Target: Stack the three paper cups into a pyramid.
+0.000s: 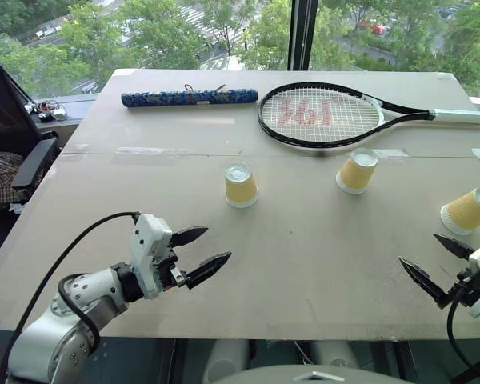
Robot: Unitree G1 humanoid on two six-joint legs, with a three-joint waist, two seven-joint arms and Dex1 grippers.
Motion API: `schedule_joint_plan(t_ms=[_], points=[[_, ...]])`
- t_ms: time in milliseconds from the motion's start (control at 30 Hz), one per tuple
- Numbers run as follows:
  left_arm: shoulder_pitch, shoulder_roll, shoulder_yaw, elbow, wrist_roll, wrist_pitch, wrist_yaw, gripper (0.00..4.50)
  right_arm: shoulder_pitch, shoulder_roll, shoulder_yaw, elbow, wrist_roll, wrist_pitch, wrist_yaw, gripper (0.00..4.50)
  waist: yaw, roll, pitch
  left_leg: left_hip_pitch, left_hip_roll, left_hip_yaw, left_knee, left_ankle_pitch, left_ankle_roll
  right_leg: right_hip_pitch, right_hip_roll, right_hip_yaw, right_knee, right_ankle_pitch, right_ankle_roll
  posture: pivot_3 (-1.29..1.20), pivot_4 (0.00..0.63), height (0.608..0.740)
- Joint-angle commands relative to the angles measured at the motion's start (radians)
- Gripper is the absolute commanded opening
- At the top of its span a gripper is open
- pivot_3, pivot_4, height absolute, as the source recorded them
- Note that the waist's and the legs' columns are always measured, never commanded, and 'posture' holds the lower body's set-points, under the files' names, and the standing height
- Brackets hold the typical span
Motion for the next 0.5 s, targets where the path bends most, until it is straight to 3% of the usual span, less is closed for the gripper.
schedule_joint_plan(t_ms=[33, 267, 500], points=[[-0.038, 0.005, -0.009, 0.004, -0.017, -0.005, -0.013, 4.46, -0.008, 0.02, 0.0, -0.028, -0.011, -0.017, -0.038, 4.5, 0.0, 0.0, 0.0, 0.0, 0.0, 0.0, 0.0, 0.0, 0.0, 0.0, 0.0, 0.0, 0.0, 0.0, 0.0, 0.0, 0.15, 0.74], [-0.131, -0.005, -0.053, -0.004, -0.051, -0.008, -0.047, 4.46, -0.06, 0.055, 0.037, -0.111, -0.065, 0.044, -0.186, 4.5, 0.002, 0.002, 0.001, 0.0, 0.0, -0.001, 0.001, 0.001, -0.001, 0.0, 0.0, 0.0, 0.001, 0.0, 0.0, 0.0, 0.15, 0.74], [-0.249, 0.035, -0.112, -0.059, -0.102, -0.015, -0.15, 4.46, -0.232, 0.059, -0.087, -0.071, -0.171, 0.092, -0.44, 4.5, 0.001, 0.002, 0.001, -0.001, -0.001, -0.001, 0.001, 0.002, -0.003, 0.0, 0.001, -0.001, 0.001, 0.0, 0.0, 0.0, 0.15, 0.74]])
